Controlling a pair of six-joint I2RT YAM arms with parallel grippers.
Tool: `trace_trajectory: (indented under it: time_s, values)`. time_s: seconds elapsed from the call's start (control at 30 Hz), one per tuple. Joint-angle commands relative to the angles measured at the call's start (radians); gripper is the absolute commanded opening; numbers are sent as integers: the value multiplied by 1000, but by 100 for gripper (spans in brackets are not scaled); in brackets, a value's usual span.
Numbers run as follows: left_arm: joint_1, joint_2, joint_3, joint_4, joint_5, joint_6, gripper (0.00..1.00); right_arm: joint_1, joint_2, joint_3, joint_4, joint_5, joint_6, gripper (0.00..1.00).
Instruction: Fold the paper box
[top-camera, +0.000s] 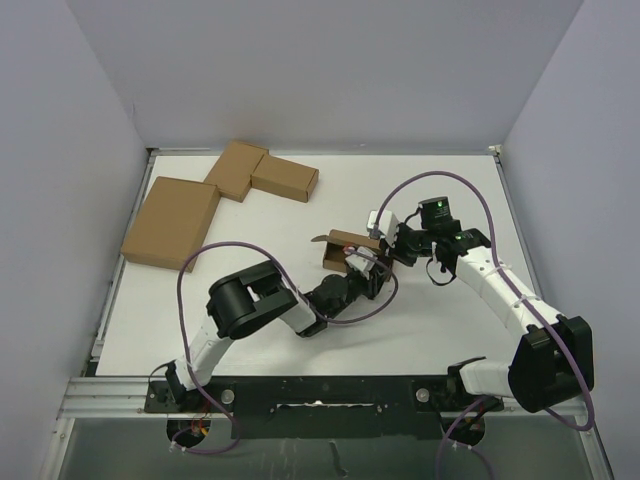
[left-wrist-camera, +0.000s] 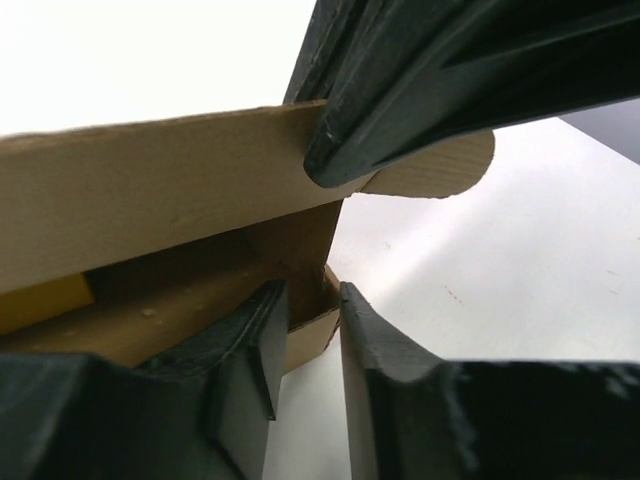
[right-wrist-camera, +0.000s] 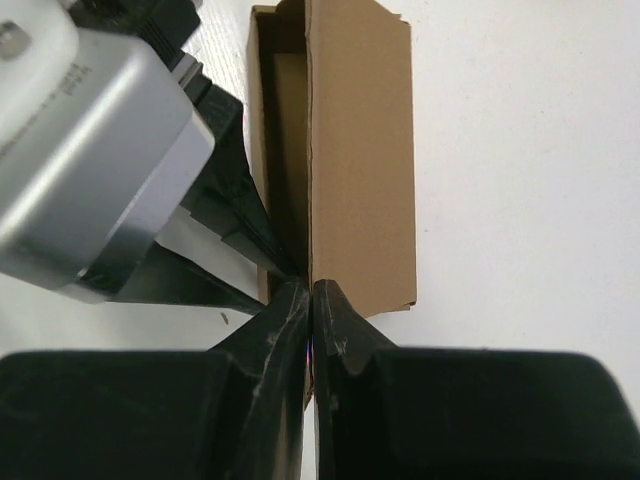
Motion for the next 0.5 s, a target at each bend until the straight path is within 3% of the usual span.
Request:
trace_trajectory:
  time_s: [0.0,0.33,0.47]
  values:
    - [-2,-126,-31,33,38,3,28,5,4,35,-7,-22,6,2]
    - [-9,-277,-223,57,122,-20,36,2,4,34,-15,-31,2,2]
    - [-8,-413,-339,27,135,-13,37,-2,5,32,-35,-53,-23,2]
